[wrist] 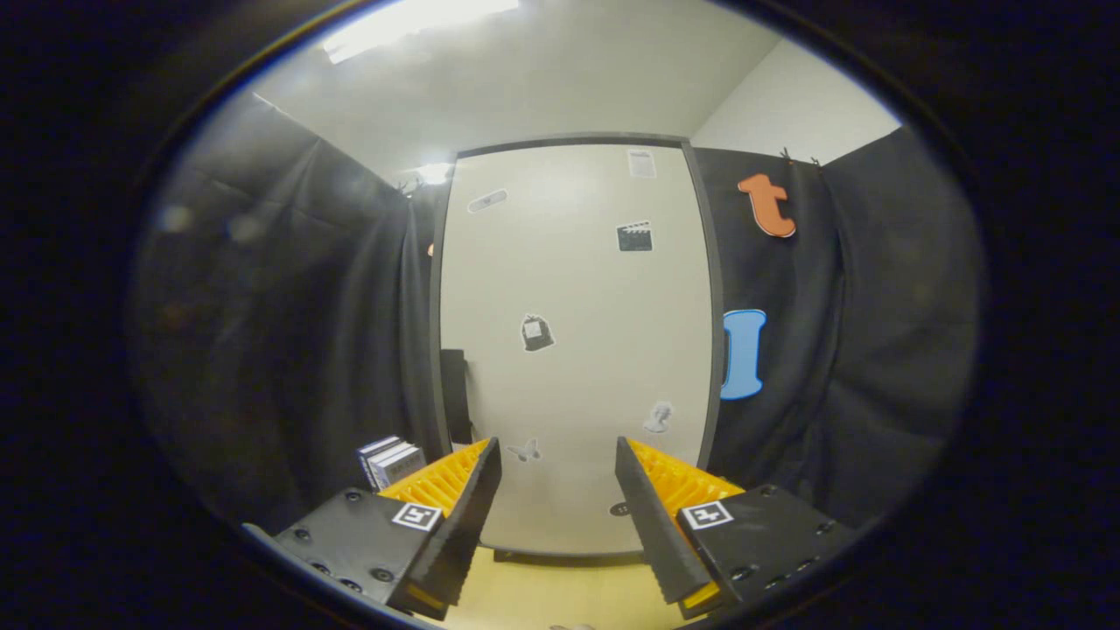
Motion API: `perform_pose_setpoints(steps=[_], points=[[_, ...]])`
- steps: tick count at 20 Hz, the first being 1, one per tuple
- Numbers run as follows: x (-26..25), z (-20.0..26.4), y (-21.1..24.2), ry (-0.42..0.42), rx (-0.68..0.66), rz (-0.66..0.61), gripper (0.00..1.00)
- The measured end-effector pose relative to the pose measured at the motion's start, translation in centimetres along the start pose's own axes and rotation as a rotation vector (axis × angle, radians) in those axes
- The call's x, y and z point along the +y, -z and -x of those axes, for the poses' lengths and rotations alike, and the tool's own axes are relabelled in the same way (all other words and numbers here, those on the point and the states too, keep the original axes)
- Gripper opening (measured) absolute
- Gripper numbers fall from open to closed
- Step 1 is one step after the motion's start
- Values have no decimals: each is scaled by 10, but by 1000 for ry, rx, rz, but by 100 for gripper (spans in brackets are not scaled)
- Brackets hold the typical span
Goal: Open the shoe cabinet door, grab the shoes and put them into the shoe cabinet, then close the shoe cabinet door.
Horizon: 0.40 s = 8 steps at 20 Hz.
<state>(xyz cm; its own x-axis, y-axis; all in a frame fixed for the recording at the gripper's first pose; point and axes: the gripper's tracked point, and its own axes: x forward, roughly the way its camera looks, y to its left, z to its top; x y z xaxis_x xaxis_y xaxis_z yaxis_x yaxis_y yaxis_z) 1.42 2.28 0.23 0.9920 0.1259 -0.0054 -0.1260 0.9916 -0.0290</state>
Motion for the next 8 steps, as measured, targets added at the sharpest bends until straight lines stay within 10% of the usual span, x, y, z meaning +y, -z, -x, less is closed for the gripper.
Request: perform_pose_setpoints(steps=[8], points=[[18, 14, -5, -20, -9, -3, 84]])
